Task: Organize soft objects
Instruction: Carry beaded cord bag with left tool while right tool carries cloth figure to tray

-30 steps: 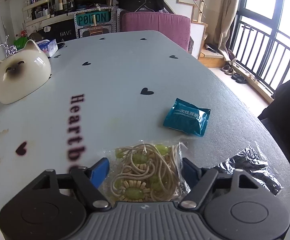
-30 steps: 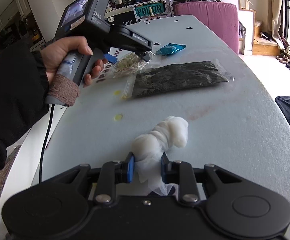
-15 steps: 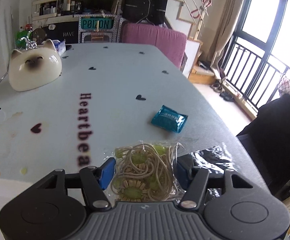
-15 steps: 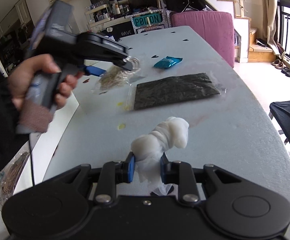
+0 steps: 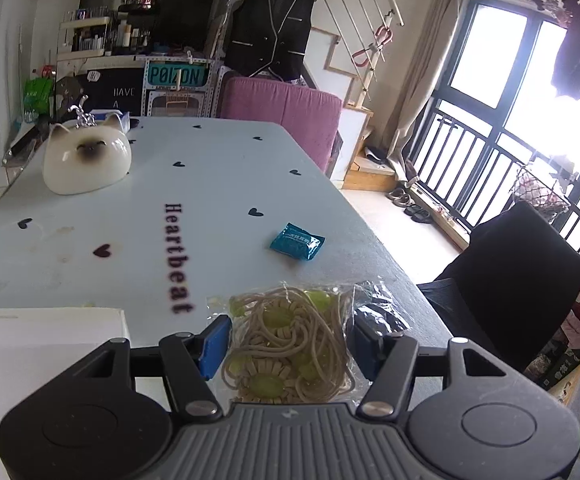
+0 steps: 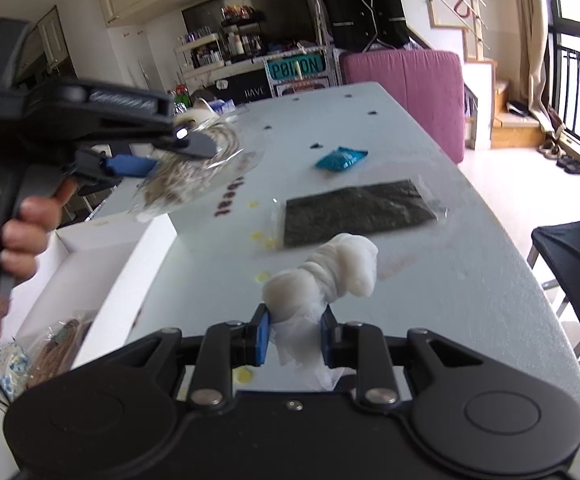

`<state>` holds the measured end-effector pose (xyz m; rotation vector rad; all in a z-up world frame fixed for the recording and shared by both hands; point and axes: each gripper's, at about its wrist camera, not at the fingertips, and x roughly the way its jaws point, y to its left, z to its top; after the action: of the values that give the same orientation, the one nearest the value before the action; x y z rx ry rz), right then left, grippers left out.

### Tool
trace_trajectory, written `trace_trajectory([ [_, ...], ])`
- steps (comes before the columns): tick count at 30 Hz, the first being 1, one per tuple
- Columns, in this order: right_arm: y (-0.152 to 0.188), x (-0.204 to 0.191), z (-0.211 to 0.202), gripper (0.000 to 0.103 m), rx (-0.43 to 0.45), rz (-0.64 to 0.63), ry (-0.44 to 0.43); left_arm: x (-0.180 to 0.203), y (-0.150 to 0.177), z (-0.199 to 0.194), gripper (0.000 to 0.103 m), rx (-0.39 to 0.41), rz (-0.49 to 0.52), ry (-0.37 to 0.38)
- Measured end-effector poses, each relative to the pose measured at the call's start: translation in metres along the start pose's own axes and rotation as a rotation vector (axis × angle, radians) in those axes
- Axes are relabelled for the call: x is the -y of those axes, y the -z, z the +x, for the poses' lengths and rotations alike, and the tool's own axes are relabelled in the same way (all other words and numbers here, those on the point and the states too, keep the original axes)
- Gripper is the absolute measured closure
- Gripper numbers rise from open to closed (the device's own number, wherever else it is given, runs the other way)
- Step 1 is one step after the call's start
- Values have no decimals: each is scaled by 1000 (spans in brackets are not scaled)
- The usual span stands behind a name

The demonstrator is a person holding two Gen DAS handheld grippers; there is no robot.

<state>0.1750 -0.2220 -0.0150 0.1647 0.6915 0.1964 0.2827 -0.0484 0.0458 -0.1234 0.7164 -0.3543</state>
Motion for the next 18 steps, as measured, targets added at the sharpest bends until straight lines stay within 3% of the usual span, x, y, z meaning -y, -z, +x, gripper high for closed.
trace_trajectory([
  [7,-4,-17,-14,77,36,-17,-26,-19,16,-52,40,24,30,-19],
  [18,-5,-47,-14,77,42,-45,-107,-76,43,-100,40,33,5,-121],
])
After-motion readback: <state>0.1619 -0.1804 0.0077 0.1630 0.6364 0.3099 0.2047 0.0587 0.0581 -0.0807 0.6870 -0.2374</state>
